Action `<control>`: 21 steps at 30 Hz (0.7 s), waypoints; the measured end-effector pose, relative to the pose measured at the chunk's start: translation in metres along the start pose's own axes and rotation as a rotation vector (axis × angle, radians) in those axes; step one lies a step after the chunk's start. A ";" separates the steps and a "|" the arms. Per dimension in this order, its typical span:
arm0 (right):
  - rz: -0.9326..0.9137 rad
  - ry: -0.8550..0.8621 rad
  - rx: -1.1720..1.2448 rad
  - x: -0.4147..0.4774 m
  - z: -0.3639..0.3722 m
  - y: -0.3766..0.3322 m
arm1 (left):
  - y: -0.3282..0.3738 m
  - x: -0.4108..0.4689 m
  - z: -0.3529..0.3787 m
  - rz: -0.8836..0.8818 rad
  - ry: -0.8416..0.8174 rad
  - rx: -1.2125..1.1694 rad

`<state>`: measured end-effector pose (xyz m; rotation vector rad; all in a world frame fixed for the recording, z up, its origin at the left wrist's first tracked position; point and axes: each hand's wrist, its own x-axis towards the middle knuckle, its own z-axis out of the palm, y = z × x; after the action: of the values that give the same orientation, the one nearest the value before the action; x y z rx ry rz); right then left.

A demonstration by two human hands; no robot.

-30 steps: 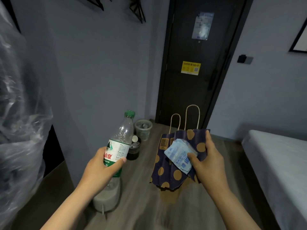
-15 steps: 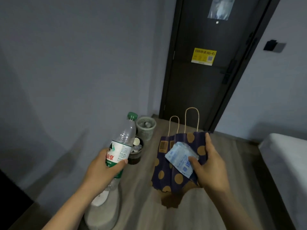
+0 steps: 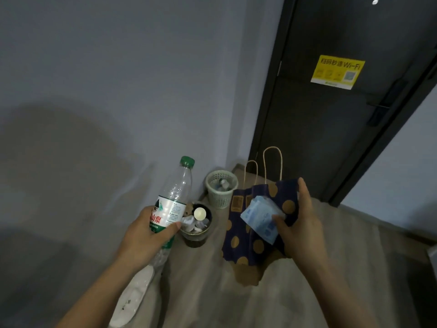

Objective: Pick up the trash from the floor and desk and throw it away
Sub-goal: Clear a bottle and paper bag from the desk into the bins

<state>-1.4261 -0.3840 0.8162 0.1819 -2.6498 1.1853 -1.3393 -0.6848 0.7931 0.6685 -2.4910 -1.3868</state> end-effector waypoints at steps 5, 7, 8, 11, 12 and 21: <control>0.030 -0.076 -0.019 0.074 0.032 0.017 | 0.000 0.068 0.025 -0.048 0.007 -0.030; 0.020 -0.103 -0.036 0.105 0.047 0.021 | 0.001 0.104 0.035 -0.042 0.006 -0.034; 0.010 -0.113 -0.043 0.120 0.056 0.023 | 0.000 0.123 0.041 -0.042 0.001 -0.041; 0.019 -0.153 -0.073 0.164 0.083 0.024 | 0.001 0.181 0.054 -0.055 -0.028 -0.078; 0.041 -0.170 -0.083 0.179 0.091 0.023 | 0.002 0.199 0.057 -0.063 -0.040 -0.087; 0.136 -0.225 -0.106 0.286 0.167 0.022 | 0.003 0.334 0.068 -0.110 -0.095 -0.077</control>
<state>-1.7337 -0.4993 0.7667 0.1246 -2.9551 1.1184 -1.6590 -0.7944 0.7481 0.7501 -2.4913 -1.5801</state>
